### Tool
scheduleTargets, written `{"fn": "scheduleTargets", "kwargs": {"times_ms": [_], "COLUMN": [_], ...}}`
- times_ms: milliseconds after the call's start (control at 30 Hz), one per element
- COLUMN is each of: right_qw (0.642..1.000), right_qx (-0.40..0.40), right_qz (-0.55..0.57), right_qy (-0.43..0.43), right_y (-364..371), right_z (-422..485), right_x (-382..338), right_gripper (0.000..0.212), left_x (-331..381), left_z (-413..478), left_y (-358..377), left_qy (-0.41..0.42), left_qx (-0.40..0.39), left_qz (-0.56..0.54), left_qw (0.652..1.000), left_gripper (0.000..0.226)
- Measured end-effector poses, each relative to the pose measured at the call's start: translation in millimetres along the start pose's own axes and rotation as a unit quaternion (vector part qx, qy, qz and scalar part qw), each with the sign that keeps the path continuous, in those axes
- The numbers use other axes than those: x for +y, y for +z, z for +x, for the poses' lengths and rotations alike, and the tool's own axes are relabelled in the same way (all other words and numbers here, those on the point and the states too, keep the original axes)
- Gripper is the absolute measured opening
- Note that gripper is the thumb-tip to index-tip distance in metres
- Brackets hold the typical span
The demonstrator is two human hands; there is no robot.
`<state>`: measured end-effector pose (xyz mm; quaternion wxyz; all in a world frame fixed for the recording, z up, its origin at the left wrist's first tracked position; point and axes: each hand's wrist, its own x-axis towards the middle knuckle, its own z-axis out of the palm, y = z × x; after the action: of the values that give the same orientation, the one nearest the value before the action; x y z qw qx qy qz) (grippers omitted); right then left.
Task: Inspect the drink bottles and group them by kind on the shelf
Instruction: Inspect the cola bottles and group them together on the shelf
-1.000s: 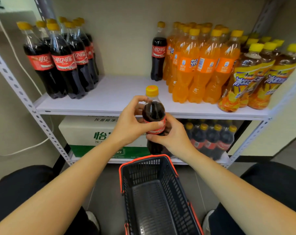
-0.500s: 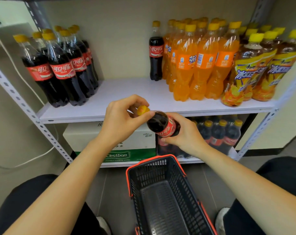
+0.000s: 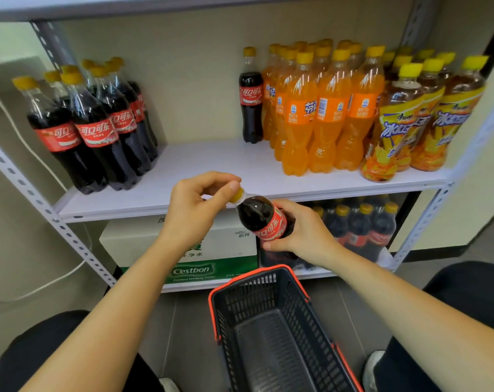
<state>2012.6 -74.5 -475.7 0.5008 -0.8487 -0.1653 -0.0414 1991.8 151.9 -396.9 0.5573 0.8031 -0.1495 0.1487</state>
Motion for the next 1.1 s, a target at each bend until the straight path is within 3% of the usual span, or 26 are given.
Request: {"fn": "scheduleTargets", "kwargs": {"times_ms": [233,467,633,767,1000,1100], "right_qw": [0.996,0.994,0.994,0.993,0.996,0.996], "right_qx": [-0.044,-0.073,-0.095,-0.108,-0.091,-0.08], "right_qz": [0.074,0.079,0.05,0.028,-0.016,0.05], "right_qy": [0.016,-0.008,-0.026,-0.024,-0.018,0.005], "right_y": [-4,-6,-5,-6,-14,-18], "right_z": [-2,-4,-6,-9,-8,-7], "right_x": [-7,-18,-24,-29,-32,-30], "right_gripper": [0.075,0.074,0.069,0.068,0.068,0.06], "left_x": [-4,-7,-5,-1,-4,-11], "left_z": [1,-6,-7,-9,-7,-5], "left_y": [0,10,11,15,17,15], "left_qy": [-0.019,0.152,0.121,0.084,0.047,0.05], "left_qx": [-0.053,0.059,0.165,0.2,0.169,0.082], "left_qz": [-0.195,-0.04,-0.044,-0.085,-0.147,-0.098], "left_qw": [0.979,0.986,0.978,0.973,0.973,0.991], "left_gripper": [0.026,0.031,0.029,0.027,0.017,0.031]}}
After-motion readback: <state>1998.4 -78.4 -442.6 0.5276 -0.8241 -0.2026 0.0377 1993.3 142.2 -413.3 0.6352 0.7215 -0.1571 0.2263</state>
